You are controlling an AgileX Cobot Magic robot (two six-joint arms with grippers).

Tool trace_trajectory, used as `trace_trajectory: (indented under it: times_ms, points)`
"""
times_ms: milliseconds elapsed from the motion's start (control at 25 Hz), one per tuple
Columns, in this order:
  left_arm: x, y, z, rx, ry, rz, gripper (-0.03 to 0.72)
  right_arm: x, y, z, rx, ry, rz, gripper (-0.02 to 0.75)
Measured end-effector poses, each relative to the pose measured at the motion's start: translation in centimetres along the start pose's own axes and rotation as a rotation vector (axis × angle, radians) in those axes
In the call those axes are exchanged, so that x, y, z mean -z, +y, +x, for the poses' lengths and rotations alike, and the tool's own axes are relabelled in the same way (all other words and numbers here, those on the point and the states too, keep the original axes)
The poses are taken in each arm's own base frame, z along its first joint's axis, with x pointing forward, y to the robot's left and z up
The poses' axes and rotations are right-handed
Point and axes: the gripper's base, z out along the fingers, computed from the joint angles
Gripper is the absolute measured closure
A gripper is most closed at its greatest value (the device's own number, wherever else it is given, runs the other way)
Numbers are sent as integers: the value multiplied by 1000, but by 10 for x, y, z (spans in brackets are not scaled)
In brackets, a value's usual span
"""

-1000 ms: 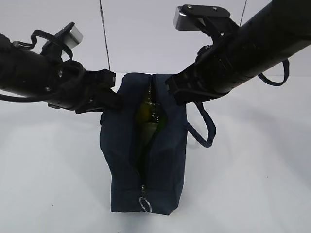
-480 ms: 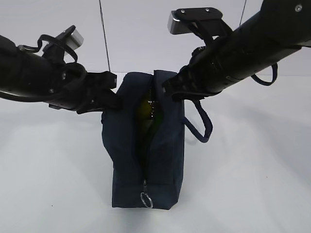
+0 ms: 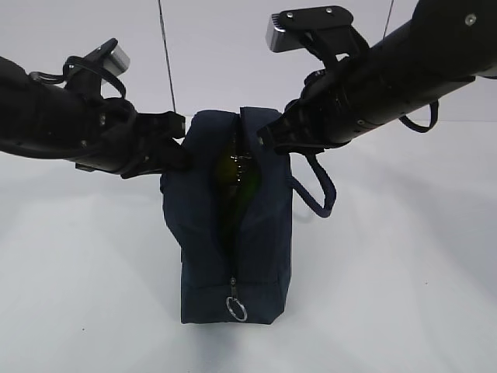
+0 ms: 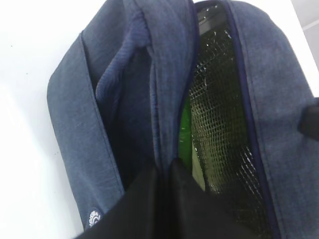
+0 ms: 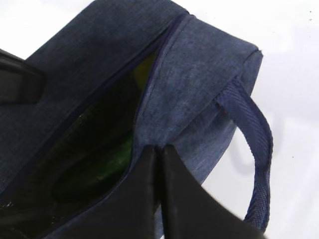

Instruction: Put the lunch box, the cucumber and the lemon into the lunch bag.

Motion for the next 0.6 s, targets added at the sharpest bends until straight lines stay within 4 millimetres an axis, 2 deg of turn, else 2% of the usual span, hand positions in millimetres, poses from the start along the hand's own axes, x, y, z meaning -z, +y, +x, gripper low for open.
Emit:
trace_trajectory:
  times_ms: [120,160,400,480,600]
  points:
    - [0,0,0,2,0,1,680,-1,0,0,1,2,0,710]
    - [0,0,0,2,0,1,680,-1,0,0,1,2,0,687]
    - [0,0,0,2,-2,-1,680,6,2,3,9,50,-17,411]
    - [0,0,0,2,-5,-3,680,14,5,1,13,83,-34,371]
    - [0,1,-1,2,-10,-7,680,28,8,-5,24,118,-59,354]
